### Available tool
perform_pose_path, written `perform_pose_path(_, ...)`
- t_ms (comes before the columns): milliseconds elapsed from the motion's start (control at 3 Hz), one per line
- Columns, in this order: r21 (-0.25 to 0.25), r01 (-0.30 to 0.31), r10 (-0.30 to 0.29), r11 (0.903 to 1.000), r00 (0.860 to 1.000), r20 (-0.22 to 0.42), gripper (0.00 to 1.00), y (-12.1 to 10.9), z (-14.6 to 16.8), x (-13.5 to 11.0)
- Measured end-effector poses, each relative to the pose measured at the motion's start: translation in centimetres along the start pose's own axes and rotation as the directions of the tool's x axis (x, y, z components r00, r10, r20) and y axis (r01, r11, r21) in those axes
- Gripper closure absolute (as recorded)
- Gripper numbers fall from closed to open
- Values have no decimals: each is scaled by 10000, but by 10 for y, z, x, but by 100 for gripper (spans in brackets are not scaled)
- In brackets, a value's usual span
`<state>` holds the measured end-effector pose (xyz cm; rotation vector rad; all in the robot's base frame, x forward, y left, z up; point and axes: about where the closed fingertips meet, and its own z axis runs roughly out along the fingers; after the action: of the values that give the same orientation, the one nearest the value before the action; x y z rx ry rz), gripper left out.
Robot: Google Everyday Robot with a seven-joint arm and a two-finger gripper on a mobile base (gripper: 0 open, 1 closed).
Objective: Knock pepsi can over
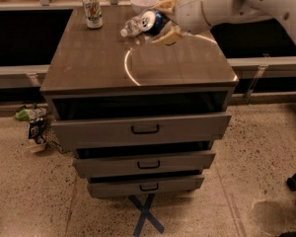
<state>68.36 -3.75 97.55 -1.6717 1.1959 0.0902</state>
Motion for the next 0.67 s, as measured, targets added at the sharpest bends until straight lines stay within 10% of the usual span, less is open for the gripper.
perform_pose_path(333,-1606,1831,-1997,9699,9753,-945,100,25,31,-15)
perform_pose_path(667,-3282,2667,-3319,9062,9295,-1611,100,50,61,-11)
